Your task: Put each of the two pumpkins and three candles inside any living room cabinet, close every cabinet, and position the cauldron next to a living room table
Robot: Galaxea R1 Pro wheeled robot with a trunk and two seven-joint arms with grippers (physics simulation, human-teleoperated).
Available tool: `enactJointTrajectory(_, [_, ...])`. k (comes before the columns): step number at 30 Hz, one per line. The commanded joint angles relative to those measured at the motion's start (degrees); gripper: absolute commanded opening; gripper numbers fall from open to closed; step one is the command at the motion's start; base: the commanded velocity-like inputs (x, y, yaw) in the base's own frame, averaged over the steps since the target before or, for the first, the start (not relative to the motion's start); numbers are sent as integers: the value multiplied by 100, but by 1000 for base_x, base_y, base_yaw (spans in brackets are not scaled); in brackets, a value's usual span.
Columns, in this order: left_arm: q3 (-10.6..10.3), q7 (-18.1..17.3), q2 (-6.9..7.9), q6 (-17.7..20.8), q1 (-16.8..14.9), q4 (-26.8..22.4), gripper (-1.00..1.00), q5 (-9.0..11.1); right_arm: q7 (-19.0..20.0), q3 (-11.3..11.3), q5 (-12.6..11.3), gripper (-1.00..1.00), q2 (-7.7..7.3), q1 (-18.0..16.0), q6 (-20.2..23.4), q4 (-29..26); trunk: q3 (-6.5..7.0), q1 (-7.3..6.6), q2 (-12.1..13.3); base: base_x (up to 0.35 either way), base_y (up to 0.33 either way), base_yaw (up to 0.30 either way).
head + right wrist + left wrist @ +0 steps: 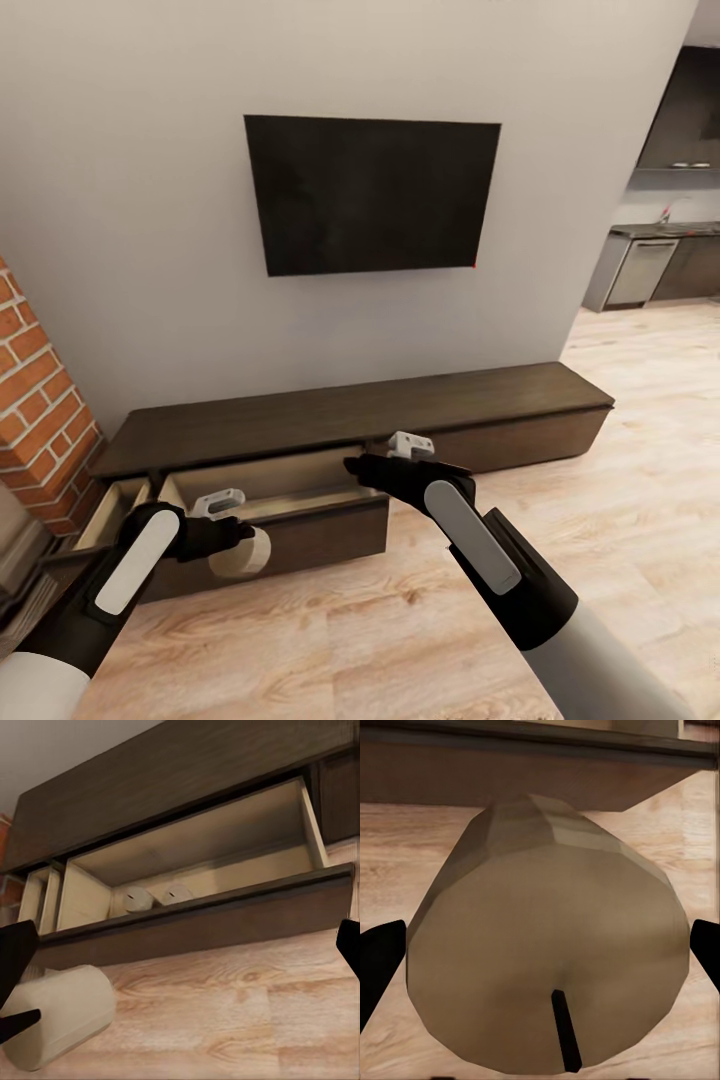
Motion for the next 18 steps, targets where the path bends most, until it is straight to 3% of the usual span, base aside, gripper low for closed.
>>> enactJointTrajectory(1, [-12,61,7,3,-3,-6,-100,66,-45,12,-48,100,-3,-8,-2,-8,13,-23,38,0,0,-245])
enactJointTrajectory(11, [-12,58,5,3,-3,-6,-100,66,-36,12,-16,100,-2,-8,-2,-9,192,-242,439,0,0,-266])
enactJointTrajectory(18, [-12,60,6,3,-3,-10,-100,66,-51,15,13,100,-2,-8,-2,-3,246,-308,560,0,0,-64])
